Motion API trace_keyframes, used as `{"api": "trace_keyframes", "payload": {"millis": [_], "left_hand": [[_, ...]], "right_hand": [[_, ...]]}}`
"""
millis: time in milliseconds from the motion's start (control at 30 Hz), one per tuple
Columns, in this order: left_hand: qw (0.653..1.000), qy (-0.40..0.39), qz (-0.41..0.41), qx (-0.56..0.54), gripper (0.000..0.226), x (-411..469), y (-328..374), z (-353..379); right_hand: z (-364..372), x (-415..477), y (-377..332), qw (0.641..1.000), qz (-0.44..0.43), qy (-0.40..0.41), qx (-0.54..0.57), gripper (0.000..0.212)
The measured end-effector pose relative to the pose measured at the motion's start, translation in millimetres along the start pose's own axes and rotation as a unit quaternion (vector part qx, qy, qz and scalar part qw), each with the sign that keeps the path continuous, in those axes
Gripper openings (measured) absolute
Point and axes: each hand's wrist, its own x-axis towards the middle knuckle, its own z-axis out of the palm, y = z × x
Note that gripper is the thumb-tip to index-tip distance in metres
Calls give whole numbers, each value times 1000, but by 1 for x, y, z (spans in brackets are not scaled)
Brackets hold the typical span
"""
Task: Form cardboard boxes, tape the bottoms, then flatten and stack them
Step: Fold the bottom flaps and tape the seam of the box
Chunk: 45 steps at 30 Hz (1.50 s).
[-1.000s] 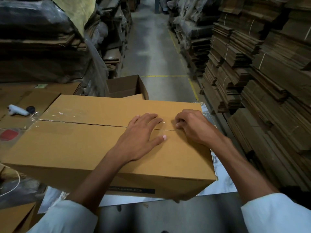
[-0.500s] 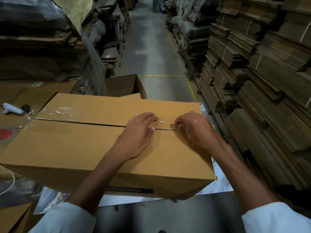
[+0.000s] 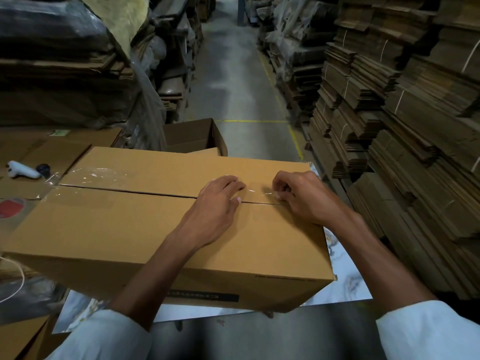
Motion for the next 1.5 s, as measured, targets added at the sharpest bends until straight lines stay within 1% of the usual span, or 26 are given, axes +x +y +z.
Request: {"api": "trace_keyframes", "payload": {"millis": [67,133,200,267,333,400,500,567,667,733,833,900,967,1067,1167,1300,1333,1400,1433,1467,1500], "left_hand": [[1000,-4,8,19,34,7,-3,-6],[995,-27,58,81,36,15,-7,-17],[981,-58,112,148,46,23,-13,-28],[973,-79,131,175,51,30,-17,-39],[975,-105,127,151,43,37,-20,-46],[973,-150,123,126,40,46,-25,-54],[956,-224,137,133,50,58,-29,-66],[949,-246,142,133,54,63,-31,-69],[941,-247,184,136,52,63,-35,-71],[935,-246,208,152,50,61,-39,-73],[918,-202,259,221,43,55,-37,-74],[891,-163,330,268,43,51,-33,-69],[871,-140,384,275,42,50,-31,-63],[858,-103,417,282,35,57,-29,-58],[844,-88,439,294,35,66,-25,-47],[842,-73,446,296,42,73,-21,-37],[846,-66,440,294,43,71,-20,-35],[867,-62,404,285,50,65,-16,-33],[880,-73,374,285,52,62,-15,-33],[890,-78,349,283,48,60,-14,-32],[893,-71,341,286,39,59,-12,-32]], "right_hand": [[1,-1,-1,1000,-5,-5,3,20],[4,-3,-2,1000,-11,-1,0,22],[7,-7,1,1000,-12,20,19,20],[8,-11,4,998,-3,38,52,17],[8,-14,5,996,-1,56,68,17],[12,-20,0,997,-12,67,47,18],[21,-29,-13,998,-18,57,6,18],[25,-34,-18,997,-14,74,9,19],[28,-43,-22,993,-48,103,-8,15],[29,-45,-23,991,-70,107,-28,16],[28,-42,-22,991,-76,108,-4,17],[27,-40,-21,991,-65,111,29,20],[27,-38,-20,990,-42,121,66,23],[25,-35,-14,982,-15,153,113,33],[21,-30,-8,974,5,171,149,42],[18,-26,-7,973,24,165,157,43],[18,-25,-7,974,27,164,154,42],[19,-23,-7,977,22,160,136,41],[19,-22,-7,981,14,151,121,41],[20,-22,-6,986,0,136,101,41],[21,-21,-5,991,-17,115,74,40]]}}
